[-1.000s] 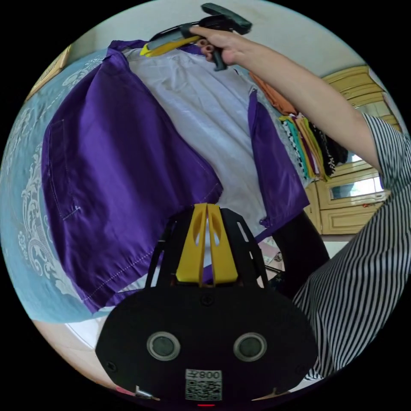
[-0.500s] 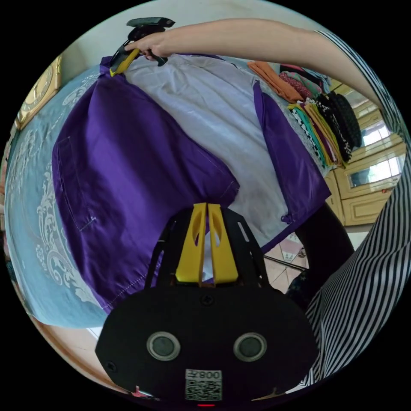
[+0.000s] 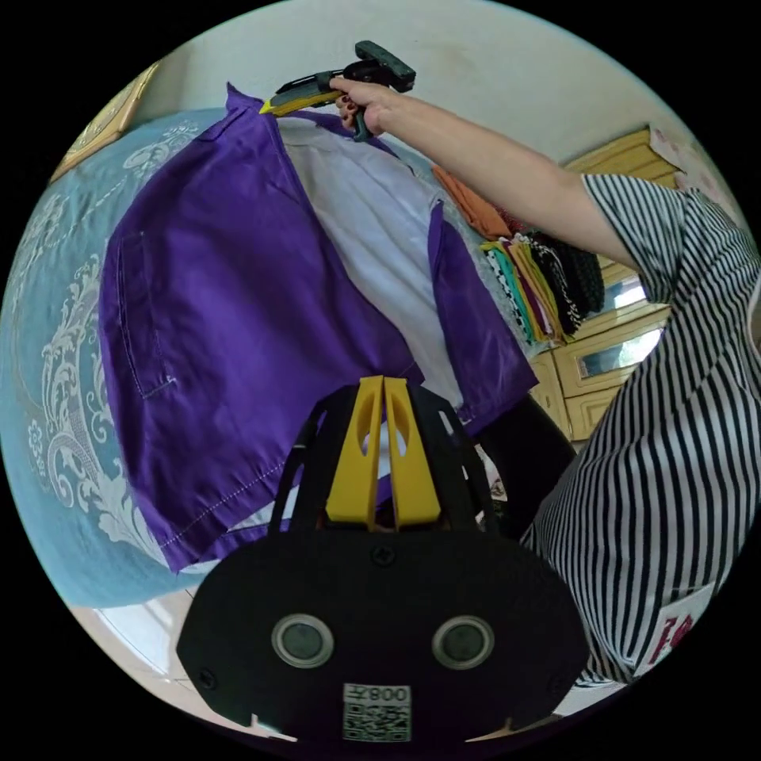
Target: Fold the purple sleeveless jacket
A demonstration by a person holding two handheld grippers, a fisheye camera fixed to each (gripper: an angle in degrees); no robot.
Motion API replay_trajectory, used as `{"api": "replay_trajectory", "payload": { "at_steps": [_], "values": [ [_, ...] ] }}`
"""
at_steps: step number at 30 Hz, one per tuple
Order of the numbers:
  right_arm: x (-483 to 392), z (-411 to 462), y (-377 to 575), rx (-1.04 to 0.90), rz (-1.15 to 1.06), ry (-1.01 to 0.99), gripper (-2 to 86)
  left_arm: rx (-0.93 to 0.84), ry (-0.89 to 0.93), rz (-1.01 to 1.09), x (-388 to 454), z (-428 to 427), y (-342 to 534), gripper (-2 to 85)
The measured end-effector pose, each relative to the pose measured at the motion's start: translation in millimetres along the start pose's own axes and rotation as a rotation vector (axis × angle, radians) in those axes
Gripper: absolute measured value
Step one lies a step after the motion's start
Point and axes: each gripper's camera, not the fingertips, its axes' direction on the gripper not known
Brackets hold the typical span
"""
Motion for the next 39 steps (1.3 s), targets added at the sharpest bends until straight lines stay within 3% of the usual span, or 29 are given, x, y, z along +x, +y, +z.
{"api": "replay_trajectory", "payload": {
  "at_steps": [4, 12, 22, 31, 35, 39],
  "values": [
    [23.7, -24.6, 47.0, 0.032, 0.088, 0.058, 0.5, -0.083, 0.051, 0.050, 7.1, 7.7, 14.9, 0.1],
    [63.8, 3.8, 95.4, -0.081, 0.246, 0.121, 0.7, -0.222, 0.127, 0.016, 8.2, 29.1, 40.3, 0.2],
    [45.5, 15.7, 102.4, -0.091, 0.214, 0.226, 0.9, -0.181, 0.165, -0.042, 4.4, 14.8, 58.2, 3.0],
    [-9.4, -19.4, 169.1, 0.015, 0.124, 0.133, 0.3, -0.065, 0.087, -0.117, 0.2, -36.1, 86.6, 5.0],
    [-78.8, 12.3, 231.6, -0.126, -0.002, -0.034, 0.2, -0.019, -0.034, -0.205, -19.8, -50.9, 94.0, 4.7],
    [-149.5, 63.2, 299.5, -0.379, -0.140, 0.022, 0.2, 0.001, -0.130, -0.313, -40.3, -53.2, 107.6, 3.3]
  ]
}}
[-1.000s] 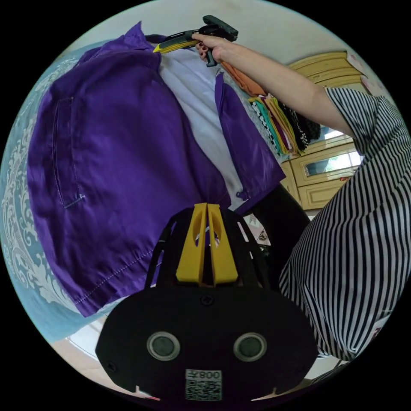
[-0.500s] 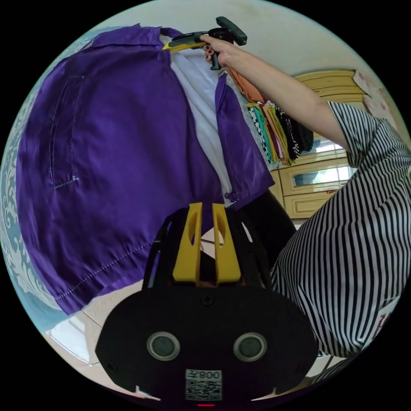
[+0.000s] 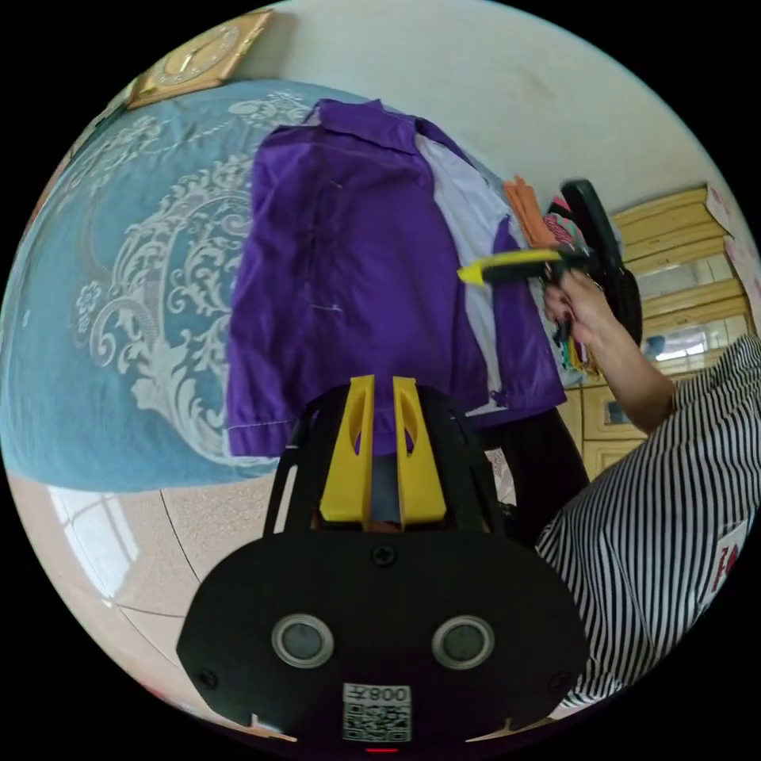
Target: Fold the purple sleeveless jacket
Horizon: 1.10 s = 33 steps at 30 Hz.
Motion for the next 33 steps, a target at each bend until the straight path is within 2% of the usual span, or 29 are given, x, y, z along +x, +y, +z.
{"api": "replay_trajectory", "payload": {
  "at_steps": [3, 5, 13, 16, 20, 22, 25, 28, 33],
  "values": [
    [-28.2, 36.6, 23.8, -0.139, -0.039, 0.148, 0.2, 0.001, 0.030, -0.055, -14.8, 10.7, 9.0, 1.7],
    [-35.2, 38.0, 35.8, -0.111, -0.033, 0.165, 0.2, -0.011, 0.071, -0.093, -20.9, 11.7, 10.8, 1.0],
    [-43.8, 44.5, 59.5, -0.138, -0.070, 0.223, 0.2, -0.070, 0.014, -0.038, -9.2, 25.7, 7.8, 0.1],
    [-49.4, 45.9, 68.1, -0.149, -0.094, 0.294, 0.1, -0.065, 0.053, -0.055, -14.0, 31.4, 6.3, 0.1],
    [-54.6, 49.0, 87.4, -0.115, -0.115, 0.420, -0.1, -0.082, 0.002, -0.004, -3.6, 37.5, 1.7, 0.1],
    [-43.6, 42.6, 96.6, -0.086, -0.063, 0.379, -0.2, -0.047, -0.034, 0.026, 7.7, 33.2, -1.2, 0.3],
    [-8.5, 16.9, 115.6, -0.033, 0.045, 0.192, -0.3, 0.027, -0.003, 0.092, 31.2, 27.3, -10.8, 0.6],
    [45.7, -36.1, 149.7, 0.161, 0.201, 0.063, -0.3, 0.068, 0.130, 0.175, 57.8, 39.1, -30.3, 1.4],
    [204.8, -140.1, 228.4, 0.571, 0.520, -0.115, 0.7, -0.037, 0.253, 0.334, 118.1, 103.8, -86.6, 4.8]
  ]
}}
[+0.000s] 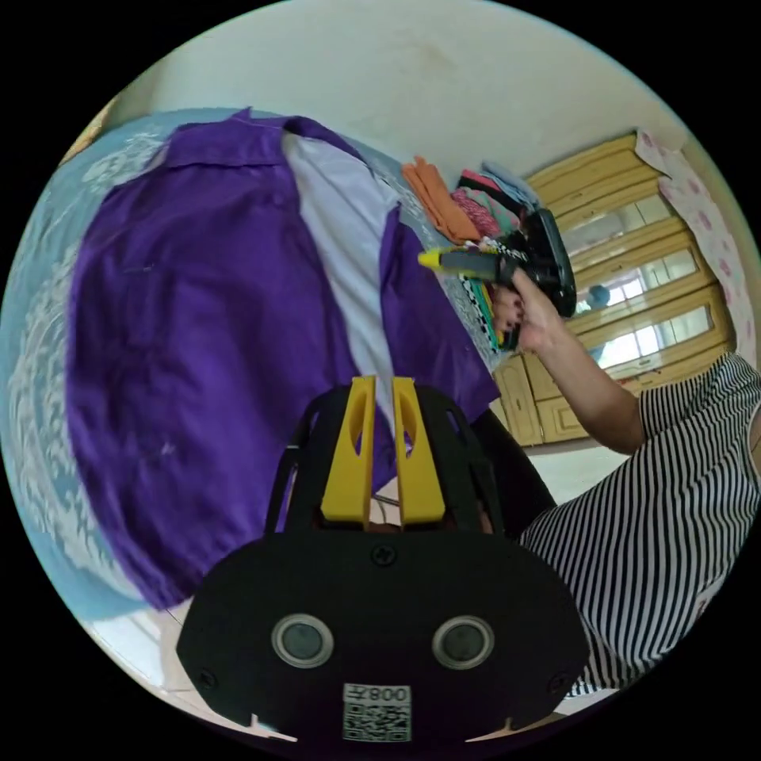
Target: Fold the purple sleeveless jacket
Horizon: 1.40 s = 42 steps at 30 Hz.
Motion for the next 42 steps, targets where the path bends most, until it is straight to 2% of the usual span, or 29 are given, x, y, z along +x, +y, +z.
{"api": "replay_trajectory", "payload": {
  "at_steps": [3, 6, 15, 20, 23, 28, 35, 42],
  "values": [
    [75.7, -45.1, -38.4, 0.153, 0.129, -0.046, 1.8, -0.059, 0.017, 0.060, 10.3, 41.0, -34.5, 6.4],
    [130.6, -67.3, -74.9, 0.228, 0.208, -0.018, 3.1, -0.111, 0.054, 0.061, 12.5, 75.0, -53.3, 7.0],
    [217.1, -51.3, -157.0, 0.155, 0.282, -0.034, 6.4, -0.174, 0.067, 0.031, 7.2, 127.8, -61.1, 6.8],
    [229.5, -48.7, -171.2, 0.149, 0.278, -0.043, 6.1, -0.088, -0.006, 0.018, 8.1, 116.1, -58.8, 6.6],
    [233.3, -45.0, -179.4, 0.104, 0.272, 0.000, 3.6, -0.083, -0.118, 0.009, 3.0, 118.0, -59.2, 5.9],
    [228.7, -62.0, -180.8, 0.135, 0.261, -0.031, 1.1, -0.131, -0.102, -0.015, -7.9, 131.3, -69.3, 1.9],
    [171.4, -136.1, -174.3, 0.363, 0.177, -0.021, 0.4, -0.022, 0.116, 0.023, -11.2, 98.4, -73.7, 0.1],
    [66.3, -135.6, -210.9, 0.442, 0.040, 0.180, 0.4, 0.093, 0.260, -0.041, -47.5, 55.3, -66.8, 0.1]
  ]
}}
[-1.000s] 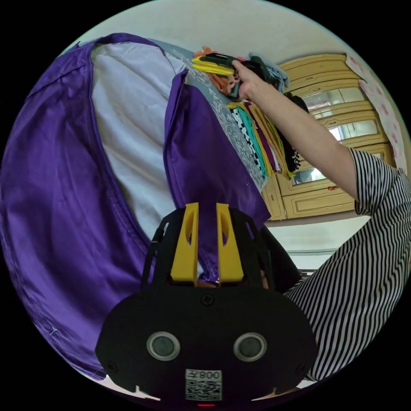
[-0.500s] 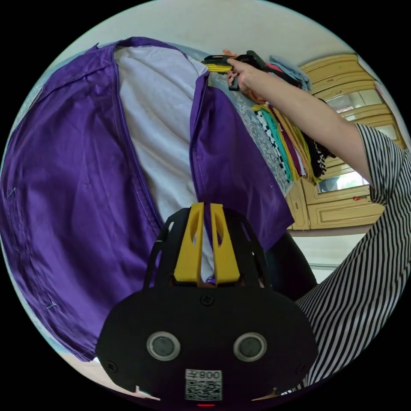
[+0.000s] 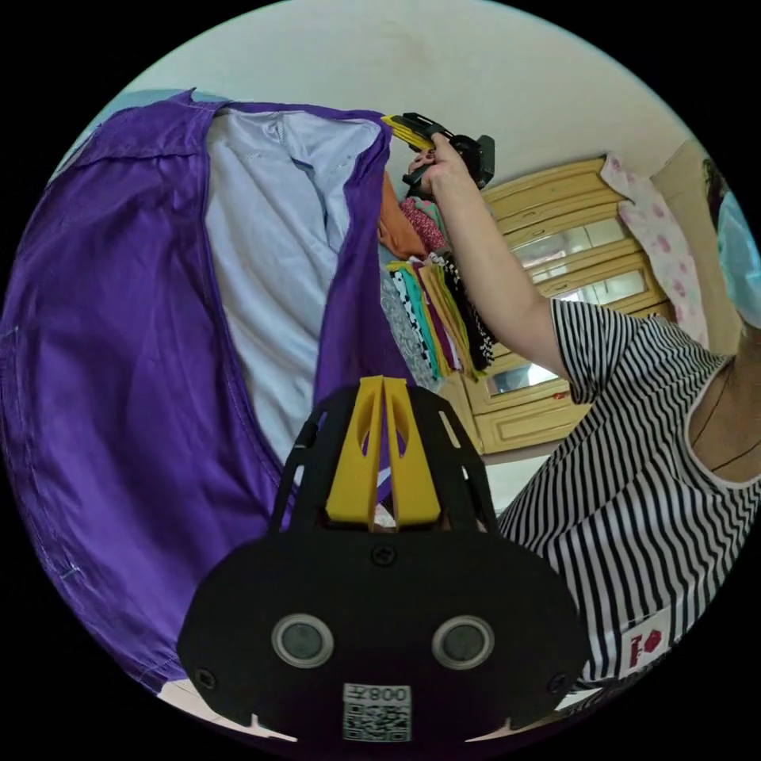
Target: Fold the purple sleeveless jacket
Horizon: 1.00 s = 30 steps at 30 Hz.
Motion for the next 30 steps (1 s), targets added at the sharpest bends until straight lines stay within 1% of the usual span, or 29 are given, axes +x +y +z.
{"api": "replay_trajectory", "payload": {
  "at_steps": [6, 10, 13, 14, 17, 19, 22, 25, 30],
  "values": [
    [-72.1, 70.7, -13.0, -0.091, -0.097, 0.116, 0.3, 0.102, 0.021, -0.154, -46.5, -41.2, 22.1, 0.2],
    [-99.0, 107.9, -13.6, -0.149, -0.132, 0.134, 0.4, 0.123, 0.026, -0.202, -66.0, -52.9, 29.2, 0.7],
    [-106.3, 118.4, -11.5, -0.155, -0.139, 0.155, 0.4, 0.074, 0.026, -0.163, -68.3, -41.4, 19.4, 2.1],
    [-104.6, 119.7, -11.8, -0.163, -0.129, 0.148, 0.4, 0.030, 0.022, -0.135, -66.7, -31.2, 12.7, 3.4],
    [-99.9, 117.8, -13.0, -0.165, -0.104, 0.137, 0.4, -0.067, -0.042, -0.080, -60.8, -7.0, -1.9, 6.4],
    [-100.7, 116.1, -13.0, -0.160, -0.108, 0.140, 0.4, -0.108, -0.084, -0.059, -58.1, 3.6, -8.6, 6.9],
    [-103.6, 117.3, -12.7, -0.169, -0.113, 0.140, 0.5, -0.196, -0.120, -0.056, -57.7, 18.9, -14.4, 5.0],
    [-107.0, 116.5, -12.4, -0.164, -0.111, 0.124, 0.5, -0.164, -0.106, -0.040, -51.0, 11.1, -10.1, 2.9],
    [-124.4, 104.3, -13.6, -0.121, -0.127, 0.063, 0.5, -0.087, -0.020, -0.052, -42.1, -22.2, 9.9, 1.5]
  ]
}}
